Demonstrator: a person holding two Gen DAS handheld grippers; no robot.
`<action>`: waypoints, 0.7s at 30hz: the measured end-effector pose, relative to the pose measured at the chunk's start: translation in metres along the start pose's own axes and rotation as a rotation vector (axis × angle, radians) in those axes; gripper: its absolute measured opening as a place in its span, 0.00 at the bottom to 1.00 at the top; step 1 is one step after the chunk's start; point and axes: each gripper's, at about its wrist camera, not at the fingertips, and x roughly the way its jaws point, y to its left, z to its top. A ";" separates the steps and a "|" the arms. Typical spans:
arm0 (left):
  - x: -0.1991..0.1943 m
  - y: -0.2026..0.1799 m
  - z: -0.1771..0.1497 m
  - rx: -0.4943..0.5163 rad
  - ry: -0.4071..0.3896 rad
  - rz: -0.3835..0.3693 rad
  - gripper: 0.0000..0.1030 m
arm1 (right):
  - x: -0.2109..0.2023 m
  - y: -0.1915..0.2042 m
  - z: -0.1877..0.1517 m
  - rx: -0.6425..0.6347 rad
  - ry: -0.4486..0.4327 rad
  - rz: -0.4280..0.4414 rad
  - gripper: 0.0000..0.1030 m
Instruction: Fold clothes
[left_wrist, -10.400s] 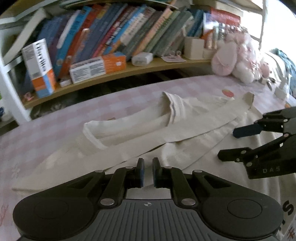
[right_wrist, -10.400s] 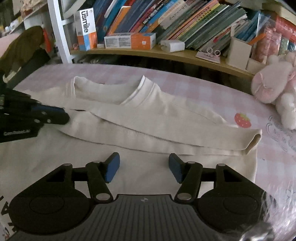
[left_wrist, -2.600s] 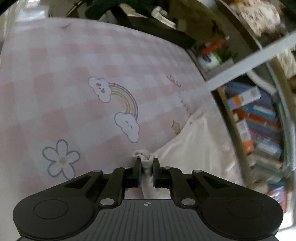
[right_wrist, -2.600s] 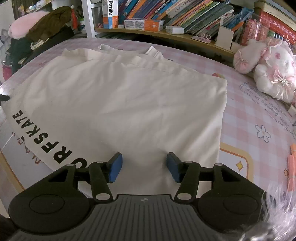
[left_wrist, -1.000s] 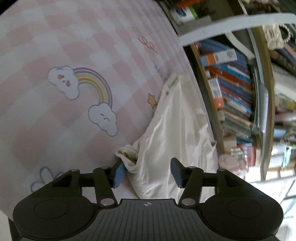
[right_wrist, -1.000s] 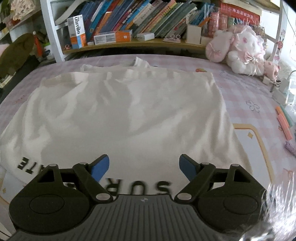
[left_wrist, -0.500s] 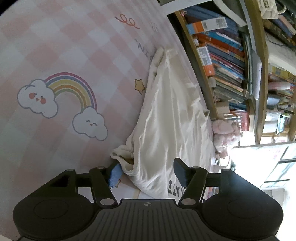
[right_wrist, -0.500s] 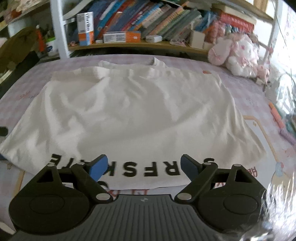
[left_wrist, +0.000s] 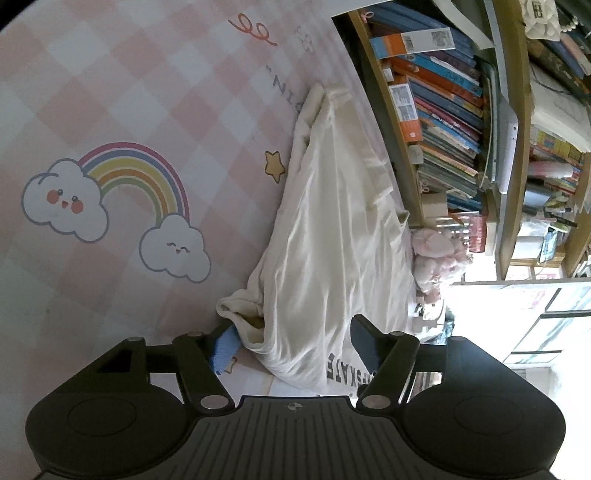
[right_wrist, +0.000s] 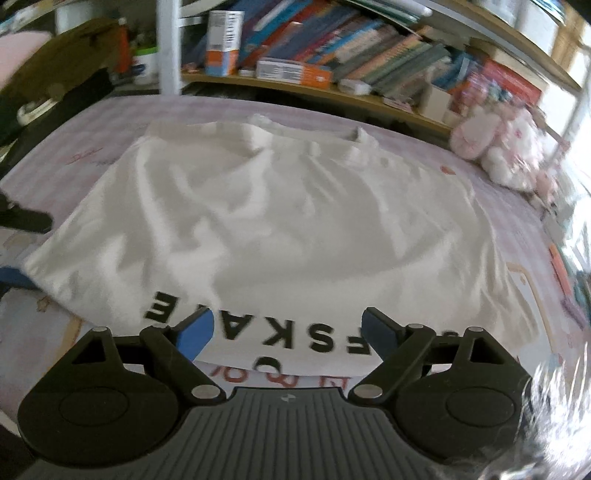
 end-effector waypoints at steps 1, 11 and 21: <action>0.000 0.001 0.000 -0.004 0.000 -0.003 0.65 | 0.000 0.004 0.001 -0.016 -0.001 0.006 0.84; 0.000 0.004 0.002 -0.024 0.002 -0.017 0.65 | 0.003 0.022 0.009 -0.101 -0.008 0.048 0.84; 0.003 0.001 0.002 -0.036 -0.002 0.017 0.43 | 0.001 0.041 0.028 -0.149 -0.037 0.201 0.84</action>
